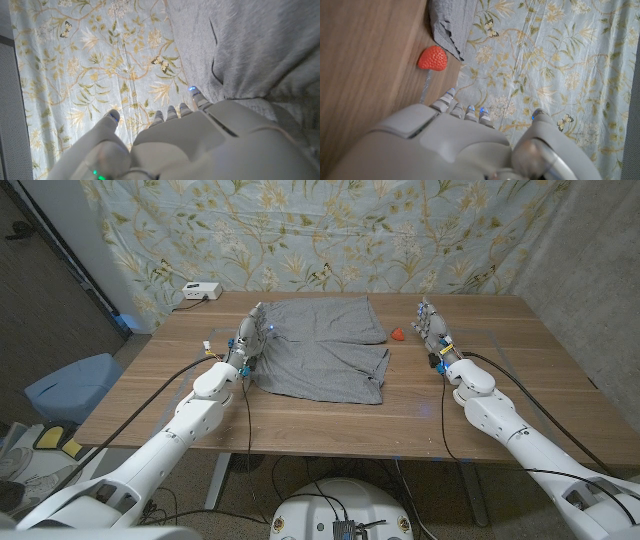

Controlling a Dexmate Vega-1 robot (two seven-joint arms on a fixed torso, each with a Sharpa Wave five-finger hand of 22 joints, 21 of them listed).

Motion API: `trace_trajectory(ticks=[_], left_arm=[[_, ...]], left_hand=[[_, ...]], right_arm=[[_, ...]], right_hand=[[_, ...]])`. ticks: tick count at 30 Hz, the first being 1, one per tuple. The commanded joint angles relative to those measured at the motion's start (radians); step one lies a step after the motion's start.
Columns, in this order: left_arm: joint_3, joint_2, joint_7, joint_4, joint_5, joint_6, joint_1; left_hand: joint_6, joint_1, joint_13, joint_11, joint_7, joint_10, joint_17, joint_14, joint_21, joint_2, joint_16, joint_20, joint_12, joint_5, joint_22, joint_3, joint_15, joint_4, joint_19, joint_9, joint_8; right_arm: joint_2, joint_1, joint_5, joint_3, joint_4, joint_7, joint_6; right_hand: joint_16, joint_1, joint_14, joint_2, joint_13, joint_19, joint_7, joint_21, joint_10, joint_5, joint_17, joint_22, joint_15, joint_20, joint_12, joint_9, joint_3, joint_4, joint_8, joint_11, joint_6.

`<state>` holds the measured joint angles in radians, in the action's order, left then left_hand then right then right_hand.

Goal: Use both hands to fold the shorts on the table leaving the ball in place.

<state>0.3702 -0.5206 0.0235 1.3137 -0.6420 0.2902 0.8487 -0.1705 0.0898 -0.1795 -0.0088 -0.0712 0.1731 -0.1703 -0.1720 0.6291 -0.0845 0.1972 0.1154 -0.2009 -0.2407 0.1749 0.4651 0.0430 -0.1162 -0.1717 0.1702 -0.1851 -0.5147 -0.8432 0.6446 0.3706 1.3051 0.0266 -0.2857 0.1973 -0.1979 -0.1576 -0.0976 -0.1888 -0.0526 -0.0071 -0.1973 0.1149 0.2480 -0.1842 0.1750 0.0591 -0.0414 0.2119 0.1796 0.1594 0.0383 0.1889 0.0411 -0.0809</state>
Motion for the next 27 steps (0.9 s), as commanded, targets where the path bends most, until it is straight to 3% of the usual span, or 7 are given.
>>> trace_trajectory(ticks=[1, 4, 6, 7, 10, 26, 27], left_arm=[[0.016, -0.041, -0.076, 0.051, 0.1, -0.001, 0.023], [0.022, -0.072, -0.144, 0.094, 0.175, -0.017, 0.041], [0.026, -0.095, -0.177, 0.118, 0.223, -0.025, 0.051], [0.027, -0.107, -0.187, 0.129, 0.243, -0.03, 0.055], [0.031, -0.143, -0.225, 0.172, 0.303, -0.058, 0.071], [0.005, -0.332, -0.244, 0.379, 0.429, -0.246, 0.162], [0.003, -0.342, -0.242, 0.387, 0.434, -0.251, 0.167]], left_hand=[[-0.126, 0.025, -0.004, 0.014, -0.016, 0.143, -0.006, -0.054, -0.002, 0.008, 0.014, 0.054, -0.019, 0.0, 0.005, -0.001, 0.045, 0.02, -0.09, 0.006, -0.012], [-0.038, 0.06, -0.006, 0.027, -0.023, 0.052, -0.006, 0.006, -0.029, 0.012, 0.015, 0.091, -0.041, 0.011, 0.008, 0.004, 0.073, 0.054, -0.102, 0.007, -0.027], [0.018, 0.079, -0.007, 0.044, -0.011, 0.017, -0.007, 0.042, -0.041, 0.008, 0.018, 0.096, -0.046, 0.019, 0.011, 0.009, 0.084, 0.072, -0.106, 0.007, -0.035], [0.028, 0.086, -0.007, 0.029, -0.013, 0.003, -0.007, 0.05, -0.044, 0.005, 0.017, 0.097, -0.048, 0.022, 0.011, 0.012, 0.081, 0.078, -0.105, 0.007, -0.034], [0.048, 0.105, -0.008, 0.041, -0.013, -0.028, -0.008, 0.072, -0.048, -0.002, 0.017, 0.097, -0.052, 0.03, 0.013, 0.02, 0.078, 0.093, -0.096, 0.007, -0.03], [0.056, 0.148, -0.009, 0.034, -0.006, -0.054, -0.009, 0.096, -0.066, -0.023, 0.007, 0.098, -0.043, 0.046, 0.016, 0.039, 0.081, 0.13, -0.09, 0.009, -0.012], [0.056, 0.15, -0.009, 0.045, -0.005, -0.059, -0.009, 0.097, -0.067, -0.024, 0.007, 0.098, -0.043, 0.047, 0.016, 0.04, 0.082, 0.132, -0.088, 0.009, -0.011]], right_arm=[[-0.046, -0.019, -0.071, 0.018, 0.065, -0.051, 0.028], [-0.075, -0.028, -0.115, 0.029, 0.111, -0.087, 0.062], [-0.096, -0.032, -0.149, 0.039, 0.141, -0.104, 0.083], [-0.107, -0.035, -0.165, 0.043, 0.159, -0.115, 0.096], [-0.137, -0.043, -0.21, 0.055, 0.207, -0.139, 0.132], [-0.259, -0.081, -0.391, 0.11, 0.462, -0.221, 0.378], [-0.265, -0.082, -0.403, 0.115, 0.477, -0.223, 0.393]], right_hand=[[0.009, -0.037, 0.016, -0.01, -0.004, -0.01, -0.01, -0.007, -0.009, 0.0, -0.003, 0.002, 0.02, -0.026, 0.008, 0.002, 0.02, -0.018, 0.006, 0.002, 0.001], [0.009, -0.061, 0.02, -0.018, -0.005, -0.004, -0.024, -0.004, -0.019, -0.005, -0.004, 0.002, 0.025, -0.04, 0.009, 0.002, 0.033, -0.034, 0.01, 0.008, 0.012], [0.009, -0.069, 0.02, -0.021, -0.005, -0.002, -0.028, -0.003, -0.021, -0.007, -0.004, 0.003, 0.027, -0.045, 0.009, 0.002, 0.038, -0.04, 0.012, 0.006, 0.017], [0.01, -0.077, 0.024, -0.024, -0.006, 0.0, -0.031, -0.003, -0.023, -0.008, -0.004, 0.003, 0.028, -0.047, 0.009, 0.003, 0.042, -0.044, 0.013, 0.006, 0.021], [0.013, -0.095, 0.036, -0.032, -0.006, -0.001, -0.035, -0.003, -0.035, -0.013, -0.005, 0.003, 0.027, -0.05, 0.011, 0.003, 0.054, -0.055, 0.015, 0.005, 0.029], [0.022, -0.143, 0.067, -0.074, -0.008, -0.023, -0.049, -0.012, -0.057, -0.033, -0.009, 0.005, 0.009, -0.035, 0.012, 0.004, 0.097, -0.077, 0.013, 0.0, 0.047], [0.023, -0.145, 0.07, -0.075, -0.008, -0.024, -0.048, -0.012, -0.058, -0.034, -0.009, 0.005, 0.007, -0.035, 0.012, 0.004, 0.099, -0.078, 0.013, -0.001, 0.048]])
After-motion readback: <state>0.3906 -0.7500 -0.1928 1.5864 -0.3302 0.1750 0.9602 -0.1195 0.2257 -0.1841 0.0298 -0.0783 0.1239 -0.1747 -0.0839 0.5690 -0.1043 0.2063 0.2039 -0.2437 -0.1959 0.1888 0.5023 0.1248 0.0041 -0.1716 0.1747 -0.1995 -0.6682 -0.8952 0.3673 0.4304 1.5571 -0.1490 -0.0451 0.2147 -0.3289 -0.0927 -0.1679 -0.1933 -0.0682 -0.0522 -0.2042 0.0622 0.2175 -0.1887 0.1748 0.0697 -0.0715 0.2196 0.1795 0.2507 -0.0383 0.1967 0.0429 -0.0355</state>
